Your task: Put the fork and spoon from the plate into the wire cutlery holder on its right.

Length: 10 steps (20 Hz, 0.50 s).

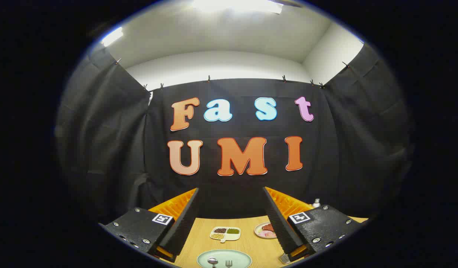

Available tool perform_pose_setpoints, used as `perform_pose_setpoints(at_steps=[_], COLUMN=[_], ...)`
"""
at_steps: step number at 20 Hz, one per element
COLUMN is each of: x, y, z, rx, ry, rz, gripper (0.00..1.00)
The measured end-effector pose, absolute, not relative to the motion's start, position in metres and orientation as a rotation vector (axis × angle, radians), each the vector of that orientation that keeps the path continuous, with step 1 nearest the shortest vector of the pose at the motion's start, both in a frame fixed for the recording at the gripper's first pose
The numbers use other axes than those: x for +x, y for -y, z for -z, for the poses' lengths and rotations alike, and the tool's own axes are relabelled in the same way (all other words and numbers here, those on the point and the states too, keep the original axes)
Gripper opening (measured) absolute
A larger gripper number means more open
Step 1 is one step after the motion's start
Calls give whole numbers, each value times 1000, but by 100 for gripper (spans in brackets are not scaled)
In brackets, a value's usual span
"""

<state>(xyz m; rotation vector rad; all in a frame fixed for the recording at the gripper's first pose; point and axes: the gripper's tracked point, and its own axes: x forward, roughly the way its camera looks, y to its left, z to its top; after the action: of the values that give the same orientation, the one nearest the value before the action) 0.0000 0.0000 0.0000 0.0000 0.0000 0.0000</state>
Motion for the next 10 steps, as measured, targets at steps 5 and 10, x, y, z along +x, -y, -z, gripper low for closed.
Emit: perform_pose_setpoints(at_steps=[5, 10], x=[-2, -4], y=[3, 9], z=[-2, 0], rx=[-15, -2], ry=[11, 3], rz=[-26, -27], gripper=[98, 98])
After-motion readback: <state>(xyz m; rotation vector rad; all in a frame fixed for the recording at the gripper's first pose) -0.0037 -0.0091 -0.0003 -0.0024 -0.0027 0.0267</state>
